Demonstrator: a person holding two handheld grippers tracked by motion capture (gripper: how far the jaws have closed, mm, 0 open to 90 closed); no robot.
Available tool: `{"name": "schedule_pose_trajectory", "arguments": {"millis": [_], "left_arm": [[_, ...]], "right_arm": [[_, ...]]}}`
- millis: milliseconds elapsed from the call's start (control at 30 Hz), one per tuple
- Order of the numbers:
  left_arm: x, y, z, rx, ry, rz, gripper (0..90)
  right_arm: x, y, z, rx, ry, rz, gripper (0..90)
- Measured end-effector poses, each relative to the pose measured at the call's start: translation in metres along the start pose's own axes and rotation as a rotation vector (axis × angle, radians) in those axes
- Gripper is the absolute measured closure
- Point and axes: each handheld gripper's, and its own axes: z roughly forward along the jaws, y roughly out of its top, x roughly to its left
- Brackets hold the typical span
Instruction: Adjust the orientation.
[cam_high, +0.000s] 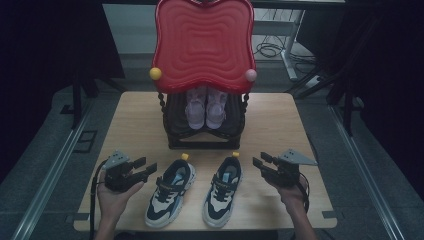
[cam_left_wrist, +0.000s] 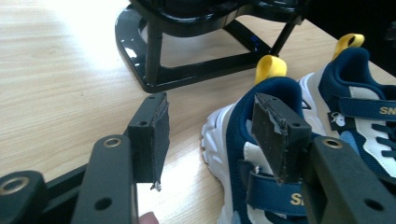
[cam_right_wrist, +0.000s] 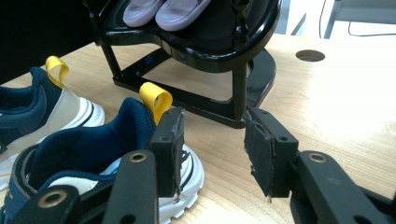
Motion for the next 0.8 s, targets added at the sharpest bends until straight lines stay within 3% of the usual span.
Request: {"name": "schedule_pose_trajectory", "arguments": {"millis": [200, 367, 600, 800], "left_arm": [[-0.002, 0.001, 0.003, 0.024, -0.027, 0.008, 47.9], [-0.007, 0.002, 0.000, 0.041, -0.056, 0.026, 54.7], [-0.018, 0.002, -0.005, 0.067, -0.111, 0.061, 71.2], [-0.025, -0.002, -0.004, 0.077, -0.144, 0.064, 84.1]], "right_arm": [[-0.001, -0.002, 0.000, 0.007, 0.000, 0.009, 56.8], [-0.003, -0.003, -0.001, 0.008, -0.003, 0.010, 56.3], [-0.004, -0.004, -0.002, 0.003, -0.012, 0.022, 56.3], [-0.006, -0.004, -0.004, -0.002, -0.017, 0.026, 56.2]]}}
